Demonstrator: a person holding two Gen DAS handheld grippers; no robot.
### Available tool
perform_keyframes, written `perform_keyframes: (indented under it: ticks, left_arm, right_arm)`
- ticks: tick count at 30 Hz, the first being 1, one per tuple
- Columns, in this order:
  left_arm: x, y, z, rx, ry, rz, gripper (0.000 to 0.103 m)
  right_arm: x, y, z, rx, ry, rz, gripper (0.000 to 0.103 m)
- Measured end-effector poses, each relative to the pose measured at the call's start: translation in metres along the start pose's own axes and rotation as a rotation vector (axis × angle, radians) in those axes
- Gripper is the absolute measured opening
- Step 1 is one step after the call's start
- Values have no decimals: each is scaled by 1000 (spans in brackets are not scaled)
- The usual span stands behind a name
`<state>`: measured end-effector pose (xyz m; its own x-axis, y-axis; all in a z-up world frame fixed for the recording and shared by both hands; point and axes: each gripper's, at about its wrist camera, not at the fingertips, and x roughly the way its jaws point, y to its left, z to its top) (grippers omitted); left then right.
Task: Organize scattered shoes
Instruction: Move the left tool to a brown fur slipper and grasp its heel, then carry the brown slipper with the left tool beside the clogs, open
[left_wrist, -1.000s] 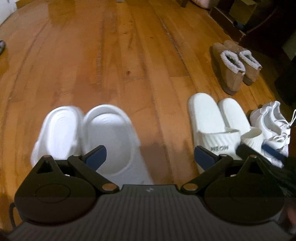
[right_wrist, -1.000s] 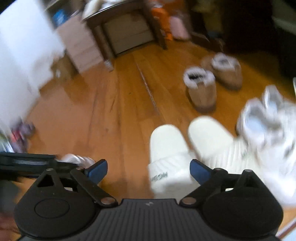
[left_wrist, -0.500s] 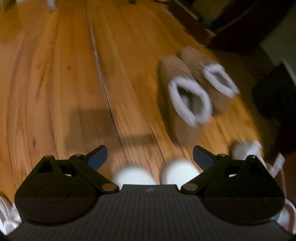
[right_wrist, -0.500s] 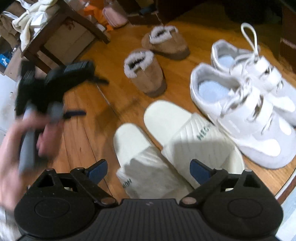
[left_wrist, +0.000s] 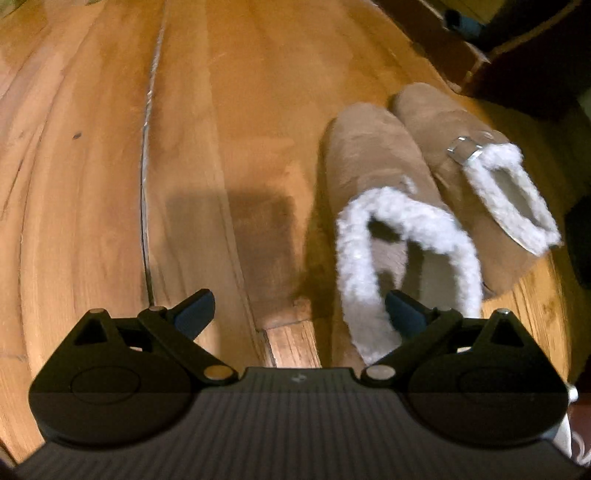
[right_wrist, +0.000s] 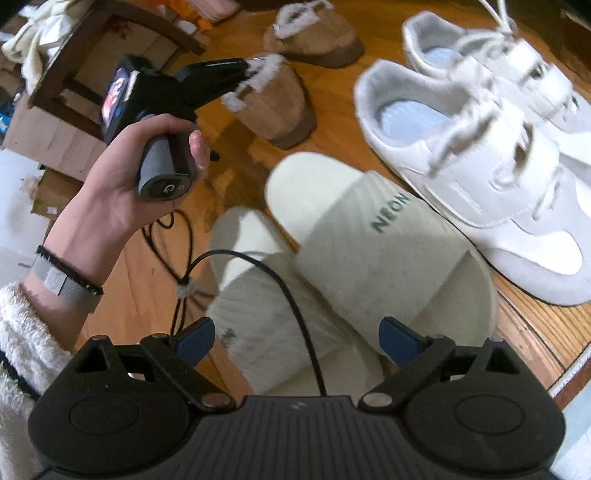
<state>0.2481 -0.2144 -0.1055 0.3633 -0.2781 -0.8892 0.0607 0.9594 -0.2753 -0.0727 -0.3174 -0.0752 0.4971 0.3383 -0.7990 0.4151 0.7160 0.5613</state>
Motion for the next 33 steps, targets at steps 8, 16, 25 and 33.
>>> perform_keyframes:
  ticks: [8,16,25,33]
  left_arm:
    - [3,11,4,-195,157,-66,11]
    - [-32,40,9,-334,161,-119,11]
    - [-93,51,1,-58,99,-11,11]
    - [-151,107,-23,12,221,-73,11]
  right_arm:
    - [-6,-7,-1,33,-5,1,97]
    - [-23,-11,-10,37,-5,7,97]
    - [-37,-8,-36,-4,42,90,97]
    - [-36,13,-63,-94,66,139,97]
